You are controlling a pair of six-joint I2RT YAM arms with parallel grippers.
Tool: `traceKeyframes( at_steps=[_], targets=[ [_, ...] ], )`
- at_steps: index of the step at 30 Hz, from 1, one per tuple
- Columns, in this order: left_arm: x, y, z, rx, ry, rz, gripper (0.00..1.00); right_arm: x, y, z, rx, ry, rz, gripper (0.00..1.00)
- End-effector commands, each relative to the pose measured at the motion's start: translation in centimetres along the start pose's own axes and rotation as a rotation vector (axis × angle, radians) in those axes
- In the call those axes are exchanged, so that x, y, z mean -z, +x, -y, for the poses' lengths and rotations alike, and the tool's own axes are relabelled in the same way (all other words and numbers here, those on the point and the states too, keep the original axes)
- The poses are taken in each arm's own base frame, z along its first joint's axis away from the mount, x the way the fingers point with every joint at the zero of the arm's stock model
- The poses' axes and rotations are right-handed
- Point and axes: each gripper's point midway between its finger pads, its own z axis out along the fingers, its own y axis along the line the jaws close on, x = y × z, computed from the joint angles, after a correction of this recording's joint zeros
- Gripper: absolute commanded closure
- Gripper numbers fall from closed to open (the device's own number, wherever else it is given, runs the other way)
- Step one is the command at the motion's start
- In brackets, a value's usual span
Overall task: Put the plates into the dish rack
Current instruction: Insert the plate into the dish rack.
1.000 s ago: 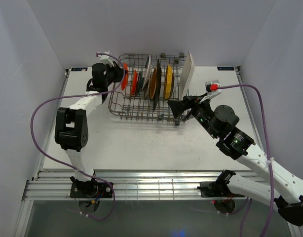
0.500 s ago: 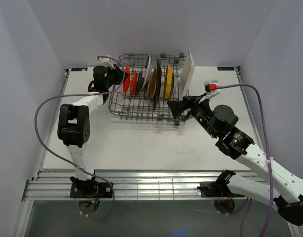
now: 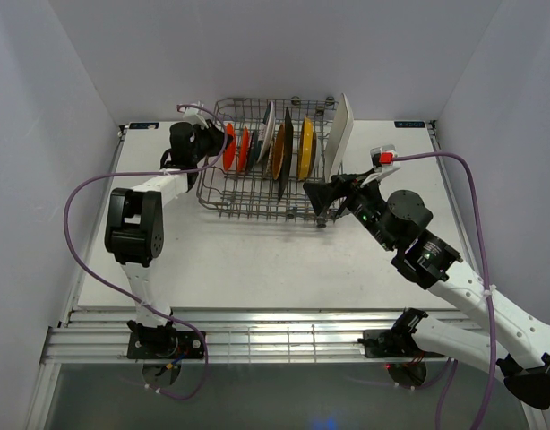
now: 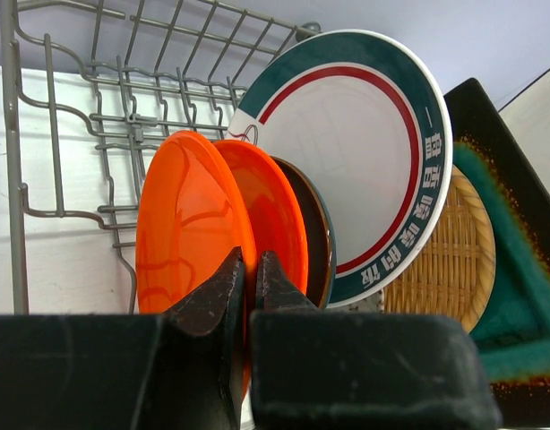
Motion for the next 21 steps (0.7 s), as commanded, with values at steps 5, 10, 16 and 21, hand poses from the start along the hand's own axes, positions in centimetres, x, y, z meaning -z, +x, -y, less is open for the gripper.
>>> traceKeyframes(
  at_steps=[5, 10, 16, 21],
  targets=[
    [-0.7, -1.0, -0.4, -0.006, 0.003, 0.059, 1.0, 0.0, -0.8, -0.6, 0.006, -0.031, 0.041, 0.1],
    [-1.3, -0.6, -0.5, -0.006, 0.005, 0.053, 1.0, 0.0, -0.9, -0.6, 0.008, -0.032, 0.042, 0.1],
    [-1.5, -0.2, -0.4, -0.006, 0.015, 0.041, 0.75, 0.0, -0.8, -0.7, 0.009, -0.037, 0.042, 0.1],
    [-1.4, -0.7, 0.0, -0.006, 0.023, 0.05, 0.43, -0.2, -0.8, -0.8, 0.01, -0.039, 0.038, 0.1]
  ],
)
